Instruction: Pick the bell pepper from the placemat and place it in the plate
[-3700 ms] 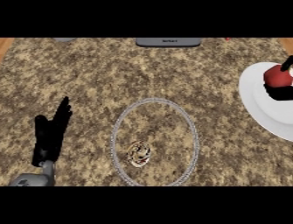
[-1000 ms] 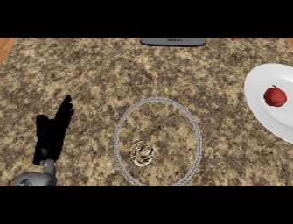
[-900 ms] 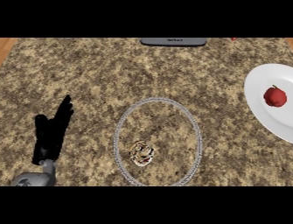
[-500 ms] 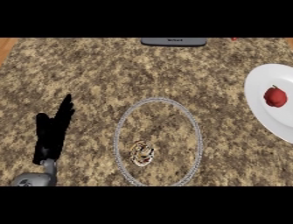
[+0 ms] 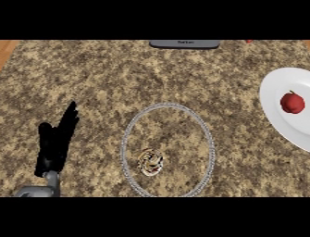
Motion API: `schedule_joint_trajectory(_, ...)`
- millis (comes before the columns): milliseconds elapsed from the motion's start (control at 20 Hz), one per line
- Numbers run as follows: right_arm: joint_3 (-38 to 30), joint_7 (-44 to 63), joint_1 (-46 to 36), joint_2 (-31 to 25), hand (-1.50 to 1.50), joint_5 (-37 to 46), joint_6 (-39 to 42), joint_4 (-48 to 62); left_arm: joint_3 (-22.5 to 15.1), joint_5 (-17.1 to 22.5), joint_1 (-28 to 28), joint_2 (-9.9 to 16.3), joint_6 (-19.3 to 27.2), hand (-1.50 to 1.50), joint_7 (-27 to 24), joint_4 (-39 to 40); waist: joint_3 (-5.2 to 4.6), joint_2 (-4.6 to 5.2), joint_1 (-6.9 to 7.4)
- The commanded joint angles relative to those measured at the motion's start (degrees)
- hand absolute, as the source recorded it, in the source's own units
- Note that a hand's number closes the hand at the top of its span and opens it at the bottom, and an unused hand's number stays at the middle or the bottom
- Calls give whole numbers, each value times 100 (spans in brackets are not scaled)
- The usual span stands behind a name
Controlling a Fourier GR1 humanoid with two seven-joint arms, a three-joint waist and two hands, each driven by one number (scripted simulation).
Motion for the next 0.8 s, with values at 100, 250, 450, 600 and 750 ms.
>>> schedule_joint_trajectory(100,20,128,-20,-281,-150,-50,98,56,138,-49,-315,-93,56,0,-310,547,0,12,-23)
schedule_joint_trajectory(250,-35,-41,163,-40,-150,-93,-345,110,90,39,-142,-18,-71,0,44,115,8,17,24)
schedule_joint_trajectory(450,-4,13,187,-96,-150,-47,-427,169,-88,-136,-192,-208,93,0,-17,78,15,32,61)
schedule_joint_trajectory(600,-165,-102,372,-503,-150,-211,-84,183,-68,-147,-40,-208,103,0,-64,134,19,32,42)
schedule_joint_trajectory(750,-217,-92,335,-521,-150,-273,-90,187,44,-98,-299,-149,41,0,-100,281,20,43,41)
